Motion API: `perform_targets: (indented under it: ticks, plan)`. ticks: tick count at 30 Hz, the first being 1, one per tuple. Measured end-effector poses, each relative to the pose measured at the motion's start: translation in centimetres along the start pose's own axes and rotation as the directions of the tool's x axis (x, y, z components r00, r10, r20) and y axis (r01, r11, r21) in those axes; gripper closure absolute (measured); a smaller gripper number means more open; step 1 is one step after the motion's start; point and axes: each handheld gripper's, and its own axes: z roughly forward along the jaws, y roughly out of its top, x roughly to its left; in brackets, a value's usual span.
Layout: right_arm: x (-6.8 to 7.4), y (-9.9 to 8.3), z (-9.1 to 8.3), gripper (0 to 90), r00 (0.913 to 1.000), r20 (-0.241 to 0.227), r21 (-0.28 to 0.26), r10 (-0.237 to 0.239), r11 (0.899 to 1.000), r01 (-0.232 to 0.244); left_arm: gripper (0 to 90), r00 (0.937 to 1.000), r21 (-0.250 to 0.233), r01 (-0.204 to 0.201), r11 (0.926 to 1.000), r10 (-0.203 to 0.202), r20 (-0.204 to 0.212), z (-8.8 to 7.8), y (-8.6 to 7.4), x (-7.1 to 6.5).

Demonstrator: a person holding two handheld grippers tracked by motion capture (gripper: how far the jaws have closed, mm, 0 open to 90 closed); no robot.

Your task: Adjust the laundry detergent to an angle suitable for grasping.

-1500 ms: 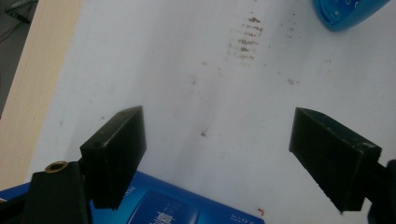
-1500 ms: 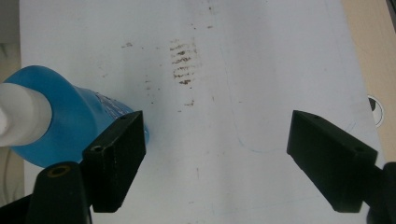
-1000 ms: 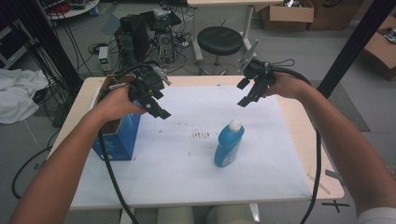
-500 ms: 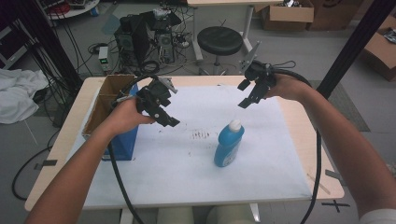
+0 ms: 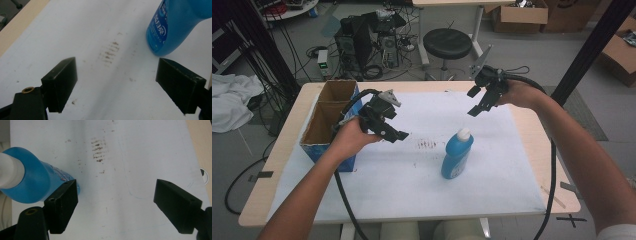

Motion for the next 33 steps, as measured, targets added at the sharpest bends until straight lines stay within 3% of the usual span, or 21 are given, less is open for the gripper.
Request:
perform_targets:
  ticks: [13, 23, 33]
  plan:
    - [-0.1, 0.0, 0.2, 19.6, 1.0, 0.003, 0.0, 0.001, 1.0, -0.001, 18.0, 0.9993, -0.064, 0.023, 0.9976, -0.025, -0.028, 1.6, -1.7, -2.2]
    - [-0.2, -0.1, 0.3, 19.5, 1.0, -0.003, -0.003, 0.004, 1.0, -0.004, 17.9, 0.9981, -0.151, 0.055, 0.987, -0.058, -0.02, 2.9, -3.1, -4.5]
    - [-0.3, 0.0, 0.5, 19.5, 1.0, -0.003, -0.007, 0.0, 1.0, 0.0, 17.2, 0.9968, -0.203, 0.072, 0.9766, -0.078, -0.021, 3.8, -3.8, -5.9]
